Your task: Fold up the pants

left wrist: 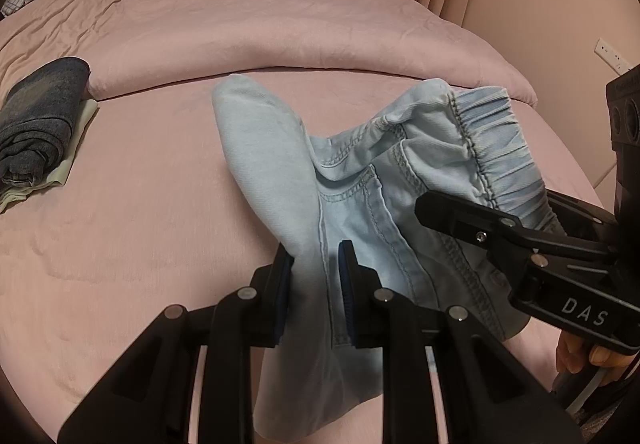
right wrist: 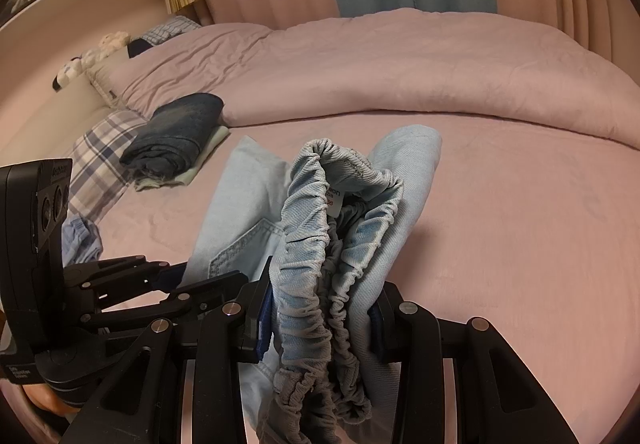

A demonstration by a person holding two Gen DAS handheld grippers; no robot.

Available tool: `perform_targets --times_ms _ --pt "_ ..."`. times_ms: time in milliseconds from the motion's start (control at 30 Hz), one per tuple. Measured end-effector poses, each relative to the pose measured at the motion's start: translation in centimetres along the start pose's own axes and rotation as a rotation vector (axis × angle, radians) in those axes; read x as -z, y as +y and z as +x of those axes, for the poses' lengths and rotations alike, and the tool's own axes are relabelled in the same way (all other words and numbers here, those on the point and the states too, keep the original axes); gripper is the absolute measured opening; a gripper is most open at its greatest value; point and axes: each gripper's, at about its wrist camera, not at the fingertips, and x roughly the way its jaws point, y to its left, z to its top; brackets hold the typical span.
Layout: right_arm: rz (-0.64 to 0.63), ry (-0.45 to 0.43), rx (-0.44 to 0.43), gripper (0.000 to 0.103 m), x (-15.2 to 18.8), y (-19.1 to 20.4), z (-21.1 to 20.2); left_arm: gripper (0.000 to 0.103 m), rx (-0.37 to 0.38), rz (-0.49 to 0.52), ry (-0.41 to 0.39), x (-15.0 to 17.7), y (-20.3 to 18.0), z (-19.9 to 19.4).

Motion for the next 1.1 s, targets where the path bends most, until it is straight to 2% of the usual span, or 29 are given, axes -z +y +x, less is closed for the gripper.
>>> perform_targets --times_ms 1100 --pt "0.058 0.031 0.009 0.04 0.5 0.7 2.8 0.02 -0.018 0.0 0.038 -0.4 -0.7 2.3"
